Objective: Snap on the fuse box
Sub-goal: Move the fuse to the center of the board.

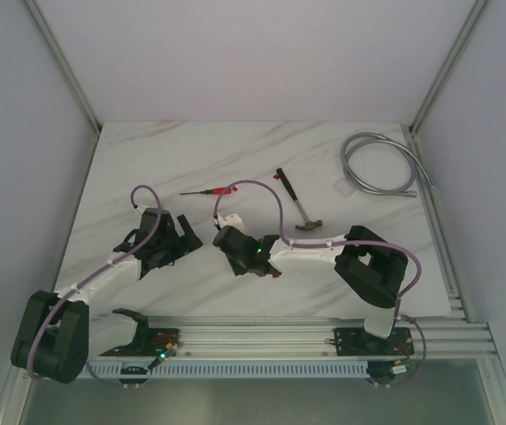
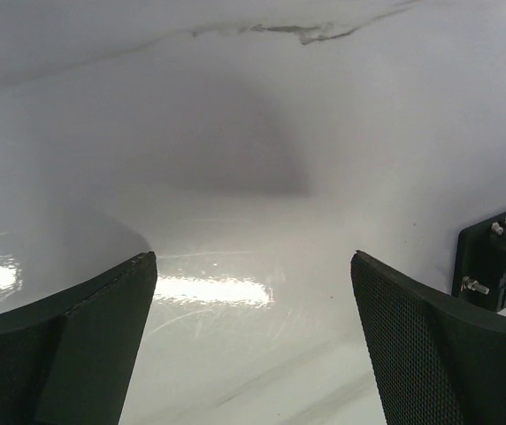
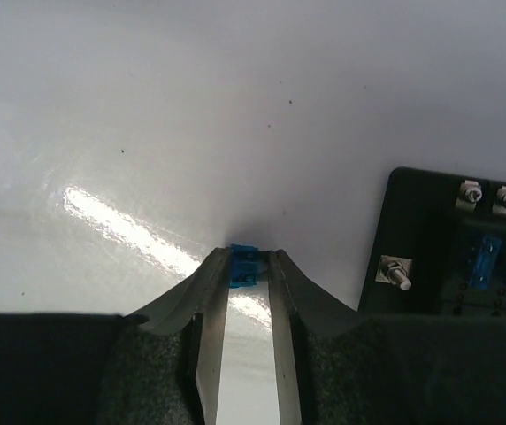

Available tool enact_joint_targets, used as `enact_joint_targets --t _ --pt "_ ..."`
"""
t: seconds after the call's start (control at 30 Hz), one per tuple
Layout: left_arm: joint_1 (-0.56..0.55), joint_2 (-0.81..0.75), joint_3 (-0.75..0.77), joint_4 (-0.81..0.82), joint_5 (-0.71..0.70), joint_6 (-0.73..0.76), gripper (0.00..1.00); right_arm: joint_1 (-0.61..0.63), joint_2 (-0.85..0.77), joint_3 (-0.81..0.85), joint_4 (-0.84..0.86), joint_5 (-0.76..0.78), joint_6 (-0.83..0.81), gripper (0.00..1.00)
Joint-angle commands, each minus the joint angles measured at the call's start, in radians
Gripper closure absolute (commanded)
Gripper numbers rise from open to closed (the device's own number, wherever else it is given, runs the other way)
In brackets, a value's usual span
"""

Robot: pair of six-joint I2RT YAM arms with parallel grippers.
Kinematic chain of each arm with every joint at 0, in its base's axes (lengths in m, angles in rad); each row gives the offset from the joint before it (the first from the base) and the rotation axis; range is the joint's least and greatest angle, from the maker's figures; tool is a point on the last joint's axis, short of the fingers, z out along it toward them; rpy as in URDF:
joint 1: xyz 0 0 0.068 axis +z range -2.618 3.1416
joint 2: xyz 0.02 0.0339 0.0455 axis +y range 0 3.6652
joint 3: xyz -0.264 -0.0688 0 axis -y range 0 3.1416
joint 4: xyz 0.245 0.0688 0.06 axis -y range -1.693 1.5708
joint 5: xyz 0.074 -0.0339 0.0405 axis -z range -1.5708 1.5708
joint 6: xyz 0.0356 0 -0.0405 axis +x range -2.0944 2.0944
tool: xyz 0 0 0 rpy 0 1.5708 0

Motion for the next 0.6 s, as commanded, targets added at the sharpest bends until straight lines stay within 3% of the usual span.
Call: enact_joint_targets --t 0.0,0.3,0.57 --pt "-0.027 0.029 0.031 -0.007 0.023 0.016 0.0 -0.003 0.019 -0.036 -0.162 -0.057 0.127 0.66" --pt "-0.048 0.051 0.051 0.021 0.04 0.026 0.0 -0.002 -0.011 -0.022 -0.136 -0.161 0.14 0.54" --pt "-0.054 0.072 0.072 0.019 -0.002 0.028 0.0 0.006 -0.012 0.006 -0.075 -0.24 0.069 0.54"
